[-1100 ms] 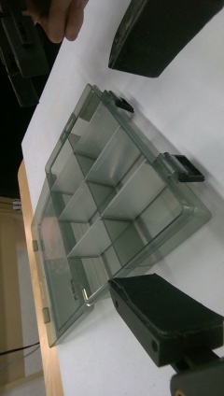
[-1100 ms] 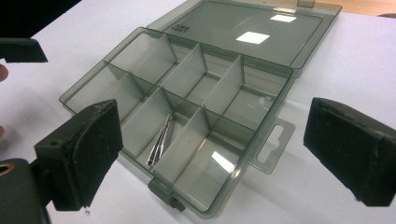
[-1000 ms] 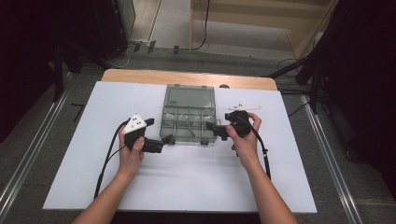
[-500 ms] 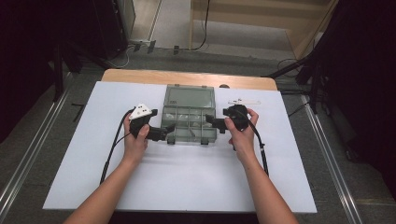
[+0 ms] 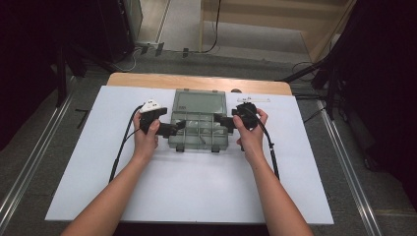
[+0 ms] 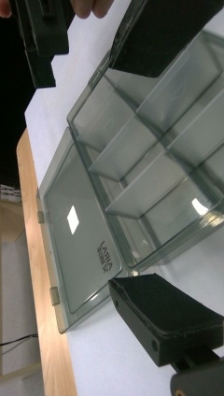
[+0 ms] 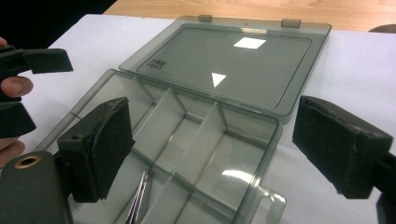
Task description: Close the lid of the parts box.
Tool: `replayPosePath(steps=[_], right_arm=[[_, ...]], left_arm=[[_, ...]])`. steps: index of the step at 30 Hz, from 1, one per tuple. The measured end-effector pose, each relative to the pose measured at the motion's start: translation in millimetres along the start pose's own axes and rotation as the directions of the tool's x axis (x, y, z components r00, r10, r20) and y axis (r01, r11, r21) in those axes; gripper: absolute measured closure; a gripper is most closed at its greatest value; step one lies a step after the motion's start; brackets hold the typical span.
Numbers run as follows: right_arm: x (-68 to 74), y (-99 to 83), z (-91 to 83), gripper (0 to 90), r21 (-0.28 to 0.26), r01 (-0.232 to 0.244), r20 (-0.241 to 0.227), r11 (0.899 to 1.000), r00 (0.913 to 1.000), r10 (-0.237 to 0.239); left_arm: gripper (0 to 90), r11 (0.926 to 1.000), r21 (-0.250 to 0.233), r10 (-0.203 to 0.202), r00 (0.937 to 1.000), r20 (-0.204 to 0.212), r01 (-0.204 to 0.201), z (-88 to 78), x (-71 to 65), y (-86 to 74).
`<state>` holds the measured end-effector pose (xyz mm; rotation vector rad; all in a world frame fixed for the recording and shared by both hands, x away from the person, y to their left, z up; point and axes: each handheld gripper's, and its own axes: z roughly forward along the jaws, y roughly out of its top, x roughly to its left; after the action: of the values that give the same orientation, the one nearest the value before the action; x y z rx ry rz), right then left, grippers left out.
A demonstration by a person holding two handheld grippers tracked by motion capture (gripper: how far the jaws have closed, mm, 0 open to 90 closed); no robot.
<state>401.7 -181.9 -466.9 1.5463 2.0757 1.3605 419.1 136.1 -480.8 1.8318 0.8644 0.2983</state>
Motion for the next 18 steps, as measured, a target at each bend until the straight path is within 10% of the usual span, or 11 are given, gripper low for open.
replayPosePath(steps=[18], right_arm=[[-22.9,10.8,23.7,13.5,0.01,-0.112,-0.013,0.994,0.9936,0.112]], left_arm=[[0.0,0.9891,0.04,-0.142,0.9898,0.015,0.141,26.9,39.8,17.7]])
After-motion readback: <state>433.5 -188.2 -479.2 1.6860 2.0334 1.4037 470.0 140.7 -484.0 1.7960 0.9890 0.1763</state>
